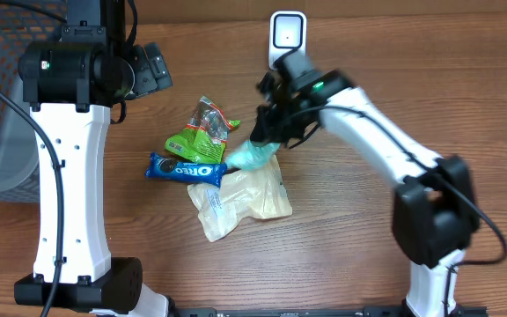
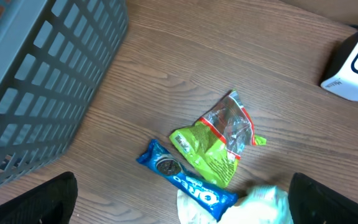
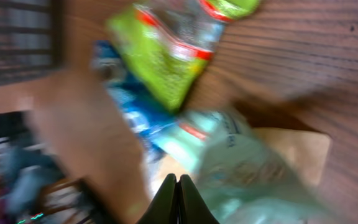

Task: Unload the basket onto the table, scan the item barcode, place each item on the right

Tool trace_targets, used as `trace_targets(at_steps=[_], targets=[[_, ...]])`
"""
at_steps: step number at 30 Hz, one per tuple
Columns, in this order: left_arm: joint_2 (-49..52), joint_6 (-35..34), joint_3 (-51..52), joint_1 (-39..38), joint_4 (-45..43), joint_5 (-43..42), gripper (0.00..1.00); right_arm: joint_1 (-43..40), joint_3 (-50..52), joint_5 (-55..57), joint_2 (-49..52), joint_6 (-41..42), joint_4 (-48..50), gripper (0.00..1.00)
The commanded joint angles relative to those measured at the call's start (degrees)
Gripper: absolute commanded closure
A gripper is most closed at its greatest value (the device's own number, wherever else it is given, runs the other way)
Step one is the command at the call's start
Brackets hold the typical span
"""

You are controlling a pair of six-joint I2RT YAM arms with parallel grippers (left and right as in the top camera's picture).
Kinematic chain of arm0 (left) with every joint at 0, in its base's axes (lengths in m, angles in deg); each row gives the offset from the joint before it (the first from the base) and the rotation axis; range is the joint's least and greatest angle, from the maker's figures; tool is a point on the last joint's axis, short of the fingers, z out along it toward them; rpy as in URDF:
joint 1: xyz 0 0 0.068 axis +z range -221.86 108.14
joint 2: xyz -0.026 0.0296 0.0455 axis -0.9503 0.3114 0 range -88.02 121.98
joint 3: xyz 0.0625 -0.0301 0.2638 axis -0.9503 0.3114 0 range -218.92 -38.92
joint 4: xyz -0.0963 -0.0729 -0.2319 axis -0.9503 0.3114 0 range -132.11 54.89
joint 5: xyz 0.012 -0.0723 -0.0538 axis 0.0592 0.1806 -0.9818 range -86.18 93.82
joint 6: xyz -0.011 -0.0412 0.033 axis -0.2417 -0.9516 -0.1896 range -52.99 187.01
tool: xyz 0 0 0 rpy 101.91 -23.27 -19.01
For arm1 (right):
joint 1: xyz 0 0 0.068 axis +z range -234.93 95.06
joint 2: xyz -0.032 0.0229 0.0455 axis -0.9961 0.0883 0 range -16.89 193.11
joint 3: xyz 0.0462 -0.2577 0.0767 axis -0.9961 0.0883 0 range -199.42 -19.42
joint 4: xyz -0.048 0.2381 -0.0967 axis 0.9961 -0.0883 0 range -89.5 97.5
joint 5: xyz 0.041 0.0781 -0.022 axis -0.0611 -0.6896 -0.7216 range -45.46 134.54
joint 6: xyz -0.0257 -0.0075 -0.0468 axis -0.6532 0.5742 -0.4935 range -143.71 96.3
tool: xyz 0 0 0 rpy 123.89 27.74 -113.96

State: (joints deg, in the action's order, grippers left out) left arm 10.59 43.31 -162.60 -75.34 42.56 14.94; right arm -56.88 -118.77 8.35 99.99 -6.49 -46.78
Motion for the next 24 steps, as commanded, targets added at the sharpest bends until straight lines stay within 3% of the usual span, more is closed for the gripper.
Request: trace_targets(at_steps=[1, 5, 9, 15, 17, 19, 22, 24], targets=[[0.39, -0.76, -0.17, 0.07, 0.17, -1.75, 0.0, -4.79, -1.77, -12.59, -3.15, -2.86, -3.65, 0.96], [0.39, -0.76, -0.17, 0.07, 0.44, -2.05, 0.0, -8.74, -1.75, -12.39, -2.97, -8.33, -11.1, 0.96], [0.39, -0.76, -0.17, 0.07, 0.61, -2.05, 0.0, -9.75, -1.75, 0.94, -2.97, -11.3, -15.54, 0.95], [0.39, -0.76, -0.17, 0.04, 0.42, -2.05, 0.0, -7.19, -1.7, 9.53, -2.93, -11.13, -14.47, 0.56], [0.39, -0.79, -0.17, 0.07, 0.44, -2.16, 0.0, -5.99, -1.44, 11.78, -2.8, -7.08, -11.72, 0.43], [0.39, -0.79, -0.17, 0.07, 0.44, -2.14, 0.0, -4.79, -1.07, 14.75, -2.56, -0.46, -9.2, 0.38], [0.39, -0.76, -0.17, 0.07, 0.42, -2.16, 0.0, -3.28, -0.68, 18.8, -1.68, 11.41, -7.76, 0.37], [0.39, -0.79, -0.17, 0.07, 0.35, -2.16, 0.0, -2.64, 0.46, 18.82, -1.33, 15.02, -6.03, 0.37]])
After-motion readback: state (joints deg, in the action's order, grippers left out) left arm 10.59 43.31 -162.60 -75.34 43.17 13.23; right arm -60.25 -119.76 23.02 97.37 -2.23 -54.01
